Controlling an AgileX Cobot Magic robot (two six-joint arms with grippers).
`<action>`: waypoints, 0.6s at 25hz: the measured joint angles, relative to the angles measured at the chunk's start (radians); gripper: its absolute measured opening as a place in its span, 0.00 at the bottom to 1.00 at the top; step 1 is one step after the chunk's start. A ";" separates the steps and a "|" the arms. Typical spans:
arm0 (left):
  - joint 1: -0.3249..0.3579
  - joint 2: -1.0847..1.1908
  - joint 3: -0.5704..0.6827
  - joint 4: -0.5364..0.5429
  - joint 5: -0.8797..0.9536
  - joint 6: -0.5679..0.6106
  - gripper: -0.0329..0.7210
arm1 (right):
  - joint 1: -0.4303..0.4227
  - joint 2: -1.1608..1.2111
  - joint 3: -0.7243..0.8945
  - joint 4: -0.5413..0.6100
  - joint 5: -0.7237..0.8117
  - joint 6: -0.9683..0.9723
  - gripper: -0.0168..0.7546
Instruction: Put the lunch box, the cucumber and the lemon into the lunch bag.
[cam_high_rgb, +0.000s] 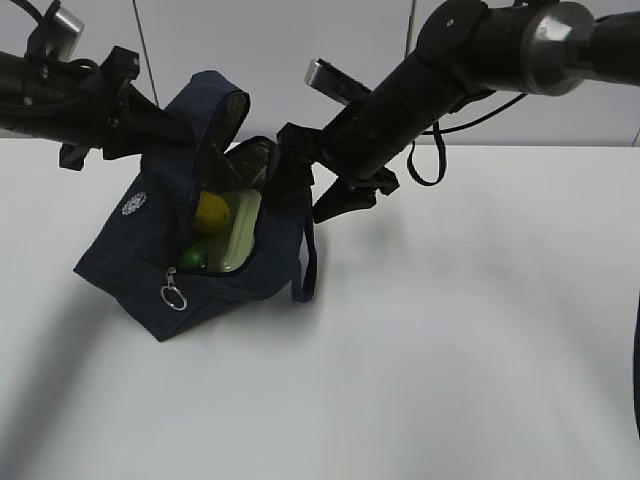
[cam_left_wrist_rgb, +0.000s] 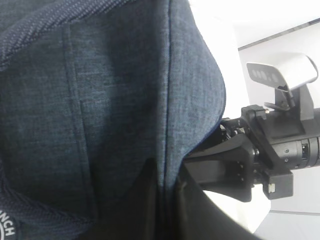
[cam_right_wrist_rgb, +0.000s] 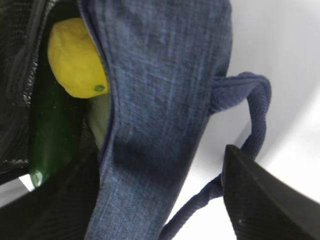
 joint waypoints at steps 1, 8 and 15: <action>0.000 0.000 0.000 0.000 0.000 0.000 0.05 | 0.000 0.002 0.000 0.003 -0.002 0.000 0.76; 0.000 0.000 0.000 0.000 0.002 0.000 0.05 | 0.000 0.033 0.000 0.020 -0.002 0.000 0.73; 0.000 0.000 0.000 0.000 0.003 0.000 0.05 | 0.000 0.044 0.000 0.029 0.026 -0.002 0.33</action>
